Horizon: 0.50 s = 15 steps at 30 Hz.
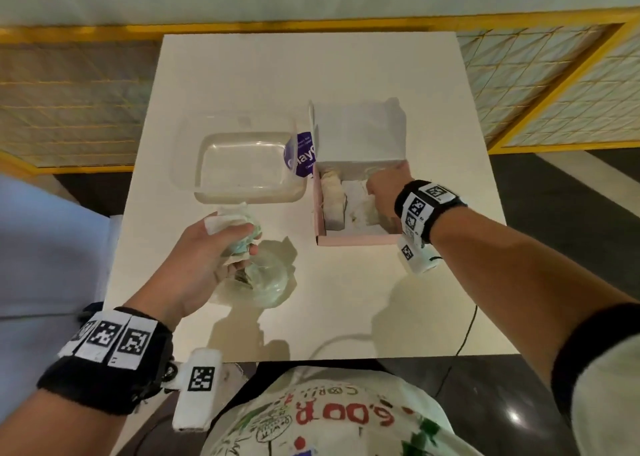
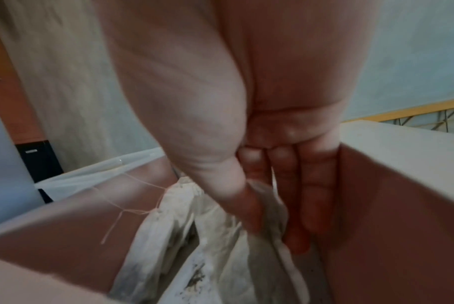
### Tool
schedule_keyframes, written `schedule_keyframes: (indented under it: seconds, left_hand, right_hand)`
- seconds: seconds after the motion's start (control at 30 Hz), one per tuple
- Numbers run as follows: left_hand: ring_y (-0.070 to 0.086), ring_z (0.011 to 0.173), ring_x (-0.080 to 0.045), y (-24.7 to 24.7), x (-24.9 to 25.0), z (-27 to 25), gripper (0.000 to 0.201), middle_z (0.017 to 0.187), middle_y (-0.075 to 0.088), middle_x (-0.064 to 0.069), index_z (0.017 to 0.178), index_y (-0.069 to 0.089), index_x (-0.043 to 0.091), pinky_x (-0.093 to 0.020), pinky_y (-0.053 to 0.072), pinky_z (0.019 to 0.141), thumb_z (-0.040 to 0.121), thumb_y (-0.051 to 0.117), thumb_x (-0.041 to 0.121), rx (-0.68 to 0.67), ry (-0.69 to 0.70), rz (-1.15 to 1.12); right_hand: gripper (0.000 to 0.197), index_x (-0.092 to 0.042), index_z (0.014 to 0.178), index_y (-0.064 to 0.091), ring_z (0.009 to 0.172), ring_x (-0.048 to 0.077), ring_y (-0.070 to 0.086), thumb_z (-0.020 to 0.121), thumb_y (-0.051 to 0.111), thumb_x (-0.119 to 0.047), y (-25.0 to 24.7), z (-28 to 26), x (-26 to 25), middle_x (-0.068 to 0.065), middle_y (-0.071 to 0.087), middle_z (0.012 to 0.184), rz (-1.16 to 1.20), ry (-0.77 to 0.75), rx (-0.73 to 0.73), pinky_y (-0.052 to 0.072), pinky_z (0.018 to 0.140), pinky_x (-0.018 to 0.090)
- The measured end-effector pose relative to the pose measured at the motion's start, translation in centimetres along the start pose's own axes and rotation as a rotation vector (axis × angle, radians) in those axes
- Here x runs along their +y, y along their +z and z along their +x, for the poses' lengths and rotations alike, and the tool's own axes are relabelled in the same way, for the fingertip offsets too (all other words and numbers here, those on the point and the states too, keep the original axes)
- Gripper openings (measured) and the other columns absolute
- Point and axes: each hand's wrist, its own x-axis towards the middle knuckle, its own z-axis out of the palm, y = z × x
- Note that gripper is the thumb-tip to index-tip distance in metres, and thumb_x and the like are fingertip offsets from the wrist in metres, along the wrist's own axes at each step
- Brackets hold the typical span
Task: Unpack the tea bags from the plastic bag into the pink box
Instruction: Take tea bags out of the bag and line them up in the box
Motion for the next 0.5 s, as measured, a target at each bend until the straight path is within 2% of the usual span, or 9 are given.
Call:
schedule_keyframes:
  seconds: [0.13, 0.23, 0.33, 0.4, 0.5]
  left_hand:
    - [0.071, 0.083, -0.022, 0.5, -0.4, 0.3, 0.033, 0.101, 0.074, -0.010, 0.110, 0.069, 0.014, -0.035, 0.050, 0.073, 0.078, 0.075, 0.023, 0.014, -0.009, 0.006]
    - [0.068, 0.087, -0.026, 0.8, -0.7, 0.6, 0.025, 0.102, 0.073, -0.012, 0.113, 0.067, 0.011, -0.038, 0.051, 0.079, 0.089, 0.073, 0.015, 0.023, -0.016, -0.004]
    - [0.068, 0.085, -0.026, 1.1, -0.8, 0.7, 0.013, 0.100, 0.073, -0.011, 0.108, 0.067, 0.012, -0.039, 0.052, 0.083, 0.095, 0.065, 0.011, 0.035, -0.030, -0.007]
    - [0.069, 0.083, -0.024, 1.2, -0.9, 0.9, 0.010, 0.098, 0.074, -0.009, 0.105, 0.068, 0.014, -0.036, 0.053, 0.078, 0.095, 0.066, 0.011, 0.046, -0.033, -0.006]
    - [0.070, 0.081, -0.022, 1.3, -1.0, 0.9, 0.010, 0.096, 0.074, -0.008, 0.105, 0.068, 0.014, -0.031, 0.054, 0.070, 0.096, 0.065, 0.011, 0.049, -0.023, -0.010]
  right_hand:
    - [0.021, -0.005, 0.109, 0.065, 0.099, 0.033, 0.066, 0.090, 0.055, -0.003, -1.1, 0.5, -0.3, 0.015, 0.068, 0.108, -0.065, -0.001, -0.021, 0.052, 0.091, 0.039]
    - [0.017, -0.004, 0.106, 0.063, 0.090, 0.032, 0.066, 0.092, 0.055, -0.003, -1.6, 0.6, -0.3, 0.015, 0.064, 0.102, -0.098, -0.007, 0.032, 0.051, 0.075, 0.036]
    - [0.013, -0.007, 0.102, 0.064, 0.083, 0.030, 0.066, 0.092, 0.056, -0.005, -1.4, 0.6, -0.9, 0.008, 0.061, 0.087, -0.205, -0.044, 0.045, 0.055, 0.075, 0.038]
    - [0.011, -0.010, 0.095, 0.064, 0.079, 0.029, 0.066, 0.087, 0.060, -0.003, -1.3, 0.7, -1.7, 0.004, 0.061, 0.083, -0.339, -0.040, -0.036, 0.057, 0.074, 0.041]
    - [0.011, -0.012, 0.090, 0.063, 0.077, 0.030, 0.065, 0.082, 0.064, -0.004, -1.6, 0.8, -2.4, 0.004, 0.061, 0.082, -0.446, -0.031, -0.112, 0.056, 0.070, 0.044]
